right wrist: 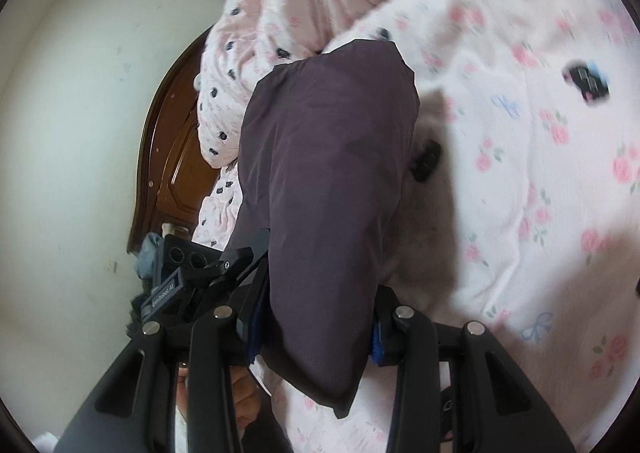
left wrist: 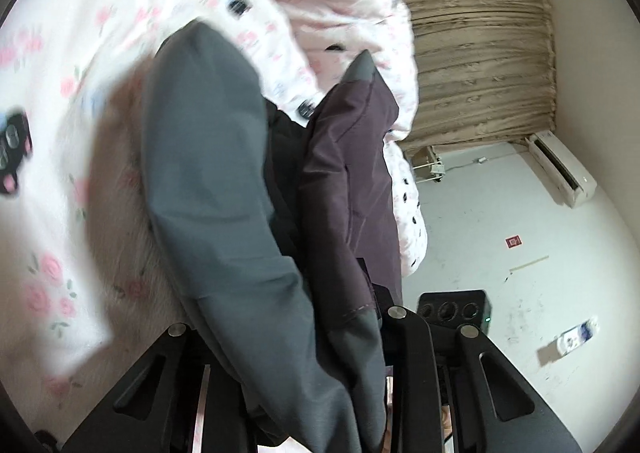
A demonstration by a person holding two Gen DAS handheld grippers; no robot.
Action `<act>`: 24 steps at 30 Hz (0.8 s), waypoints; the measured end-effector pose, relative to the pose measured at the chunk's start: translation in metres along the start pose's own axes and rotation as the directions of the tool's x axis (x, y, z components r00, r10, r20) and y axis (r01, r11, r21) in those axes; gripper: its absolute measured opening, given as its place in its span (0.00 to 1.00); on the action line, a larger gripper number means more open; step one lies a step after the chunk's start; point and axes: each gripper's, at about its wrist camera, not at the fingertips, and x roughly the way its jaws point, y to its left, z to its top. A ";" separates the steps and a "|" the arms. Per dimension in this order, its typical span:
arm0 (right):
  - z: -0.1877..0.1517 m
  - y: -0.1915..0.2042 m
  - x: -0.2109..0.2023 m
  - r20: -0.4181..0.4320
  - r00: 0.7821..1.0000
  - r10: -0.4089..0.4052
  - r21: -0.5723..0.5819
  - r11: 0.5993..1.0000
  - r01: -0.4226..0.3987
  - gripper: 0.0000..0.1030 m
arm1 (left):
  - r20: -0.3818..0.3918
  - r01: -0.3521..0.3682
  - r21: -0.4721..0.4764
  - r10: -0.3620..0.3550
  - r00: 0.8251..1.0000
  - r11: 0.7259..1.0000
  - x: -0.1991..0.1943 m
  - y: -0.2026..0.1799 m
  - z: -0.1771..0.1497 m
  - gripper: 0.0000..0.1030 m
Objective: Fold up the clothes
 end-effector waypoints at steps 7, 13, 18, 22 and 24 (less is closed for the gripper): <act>0.011 0.054 0.020 -0.010 1.000 0.030 -0.137 0.990 -0.031 0.38 | 0.140 -0.054 0.086 0.041 0.989 0.995 -0.057 -0.012 0.026 0.22; 0.021 0.097 0.085 -0.072 0.993 0.088 -0.192 0.976 -0.101 0.38 | 0.253 -0.134 0.096 0.106 0.962 0.986 -0.113 0.001 0.059 0.22; 0.025 0.124 0.155 -0.150 0.981 0.120 -0.215 0.965 -0.151 0.38 | 0.295 -0.185 0.045 0.164 0.941 0.982 -0.147 0.034 0.077 0.22; 0.023 0.134 0.204 -0.201 0.971 0.129 -0.216 0.961 -0.172 0.38 | 0.311 -0.222 0.003 0.210 0.927 0.975 -0.167 0.061 0.087 0.22; 0.021 0.137 0.227 -0.225 0.965 0.132 -0.213 0.960 -0.181 0.38 | 0.318 -0.240 -0.018 0.233 0.919 0.971 -0.177 0.074 0.092 0.22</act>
